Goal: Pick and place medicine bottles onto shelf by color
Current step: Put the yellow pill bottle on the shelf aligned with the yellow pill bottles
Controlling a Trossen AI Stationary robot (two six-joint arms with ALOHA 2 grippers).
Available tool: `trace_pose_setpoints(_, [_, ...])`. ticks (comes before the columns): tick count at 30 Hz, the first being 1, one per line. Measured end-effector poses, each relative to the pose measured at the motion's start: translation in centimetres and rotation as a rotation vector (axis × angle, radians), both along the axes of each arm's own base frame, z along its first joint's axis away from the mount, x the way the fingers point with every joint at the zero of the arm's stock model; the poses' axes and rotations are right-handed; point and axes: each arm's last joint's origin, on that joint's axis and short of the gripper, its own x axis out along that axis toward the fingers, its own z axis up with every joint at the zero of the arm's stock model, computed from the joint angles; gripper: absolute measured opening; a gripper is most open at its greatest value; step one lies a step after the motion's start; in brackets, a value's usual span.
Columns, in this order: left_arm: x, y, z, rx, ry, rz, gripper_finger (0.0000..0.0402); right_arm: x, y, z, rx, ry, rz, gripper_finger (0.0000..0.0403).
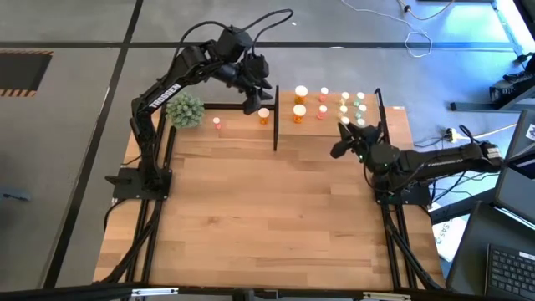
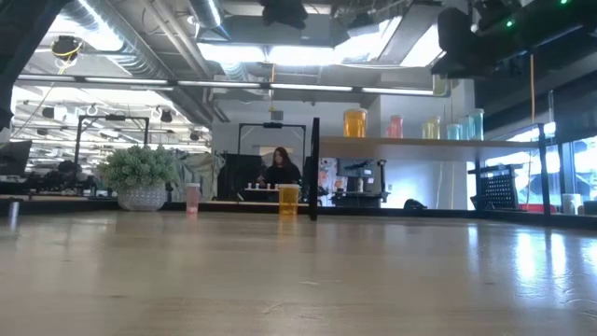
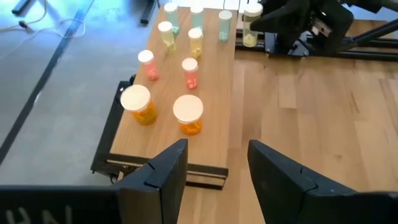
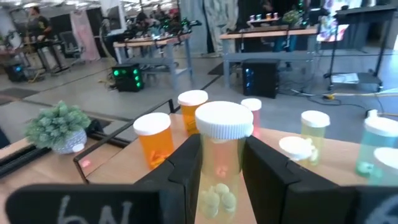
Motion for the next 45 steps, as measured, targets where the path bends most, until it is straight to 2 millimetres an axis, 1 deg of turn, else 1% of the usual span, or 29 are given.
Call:
trace_pose_setpoints(10, [0.5, 1.1, -0.6, 0.043, 0.011, -0.01, 0.0163, 0.6, 2.5, -1.3, -0.021, -0.011, -0.127, 0.0106])
trace_pose_setpoints(18, [0.3, 2.1, -1.1, 0.058, 0.032, -0.01, 0.0163, 1.4, 2.8, -2.3, -0.043, -0.017, -0.222, 0.0106])
trace_pose_setpoints(22, [0.2, 2.0, -1.1, 0.063, 0.048, -0.021, 0.0163, 1.8, 2.5, -2.9, -0.065, 0.015, -0.271, 0.0106])
trace_pose_setpoints(26, [0.2, 2.0, -1.1, 0.061, 0.049, -0.022, 0.0163, 2.3, 1.7, -3.4, -0.05, -0.01, -0.315, 0.0106])
trace_pose_setpoints(33, [0.2, 2.0, -1.1, 0.078, 0.053, -0.035, 0.0163, 3.0, 0.3, -4.4, -0.001, -0.004, -0.307, 0.0106])
trace_pose_setpoints(45, [0.2, 2.0, -1.1, 0.08, 0.053, -0.035, 0.0163, 3.5, -0.8, -5.4, -0.009, 0.049, -0.362, 0.0106])
